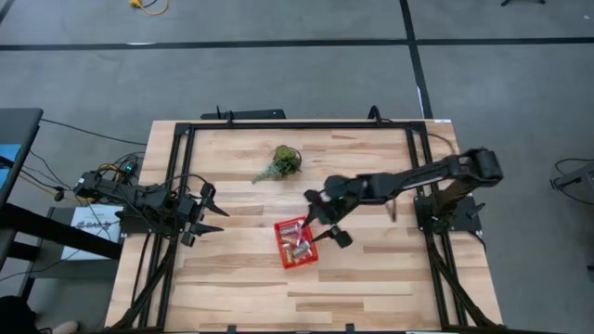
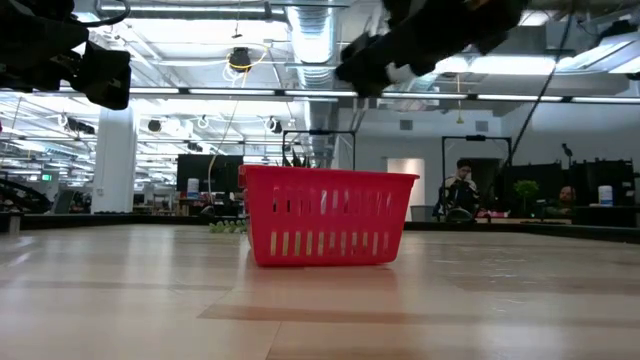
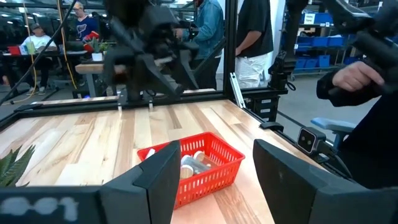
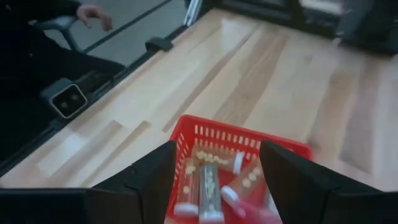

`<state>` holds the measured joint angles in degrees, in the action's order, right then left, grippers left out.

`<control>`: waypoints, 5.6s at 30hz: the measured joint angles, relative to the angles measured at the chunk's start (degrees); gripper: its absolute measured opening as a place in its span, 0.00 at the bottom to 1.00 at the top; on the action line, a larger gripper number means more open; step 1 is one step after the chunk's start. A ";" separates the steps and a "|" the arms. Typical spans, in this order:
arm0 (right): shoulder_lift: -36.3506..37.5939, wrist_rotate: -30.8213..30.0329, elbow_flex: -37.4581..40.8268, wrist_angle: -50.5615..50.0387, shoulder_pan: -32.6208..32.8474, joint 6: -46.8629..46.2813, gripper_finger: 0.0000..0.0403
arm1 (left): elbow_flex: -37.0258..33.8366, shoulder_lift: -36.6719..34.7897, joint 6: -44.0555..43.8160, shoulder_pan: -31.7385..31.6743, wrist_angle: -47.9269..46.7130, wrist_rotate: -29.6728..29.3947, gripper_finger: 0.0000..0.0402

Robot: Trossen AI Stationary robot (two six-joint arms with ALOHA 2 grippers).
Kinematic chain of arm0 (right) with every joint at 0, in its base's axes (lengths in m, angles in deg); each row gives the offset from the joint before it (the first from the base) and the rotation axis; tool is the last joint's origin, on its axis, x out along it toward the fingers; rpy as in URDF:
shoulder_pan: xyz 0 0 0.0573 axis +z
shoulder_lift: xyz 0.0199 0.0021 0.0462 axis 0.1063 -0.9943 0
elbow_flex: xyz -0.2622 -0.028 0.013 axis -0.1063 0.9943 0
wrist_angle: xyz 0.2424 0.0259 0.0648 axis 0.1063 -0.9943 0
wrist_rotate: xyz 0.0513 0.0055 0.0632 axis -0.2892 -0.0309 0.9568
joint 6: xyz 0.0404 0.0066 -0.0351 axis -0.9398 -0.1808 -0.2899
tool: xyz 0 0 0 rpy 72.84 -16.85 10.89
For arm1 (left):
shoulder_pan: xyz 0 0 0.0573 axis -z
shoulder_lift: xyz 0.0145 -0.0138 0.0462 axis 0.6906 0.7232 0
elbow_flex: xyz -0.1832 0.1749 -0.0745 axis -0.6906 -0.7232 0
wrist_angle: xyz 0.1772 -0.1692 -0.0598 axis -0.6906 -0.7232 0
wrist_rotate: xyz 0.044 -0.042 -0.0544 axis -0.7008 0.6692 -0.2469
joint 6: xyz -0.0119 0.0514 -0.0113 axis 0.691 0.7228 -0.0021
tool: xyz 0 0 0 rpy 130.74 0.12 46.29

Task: Pick and place pill bottles into a basket
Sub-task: Return to Home Position

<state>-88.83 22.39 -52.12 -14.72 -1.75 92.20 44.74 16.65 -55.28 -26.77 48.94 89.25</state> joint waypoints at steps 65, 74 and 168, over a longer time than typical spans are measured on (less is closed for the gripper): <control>21.92 -1.23 55.71 80.44 -11.14 -14.00 0.43 | 0.00 0.00 0.02 -0.01 0.00 0.02 0.48; 21.92 -1.09 55.71 76.34 -14.37 -13.90 0.42 | 0.00 0.00 0.01 -0.01 0.00 0.02 0.48; 87.18 -31.37 47.87 17.45 9.93 -13.86 0.32 | 0.00 0.00 0.01 0.00 0.00 0.02 0.48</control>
<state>-1.65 -8.98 -4.25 2.72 8.18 78.34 44.74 16.65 -55.26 -26.77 48.94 89.27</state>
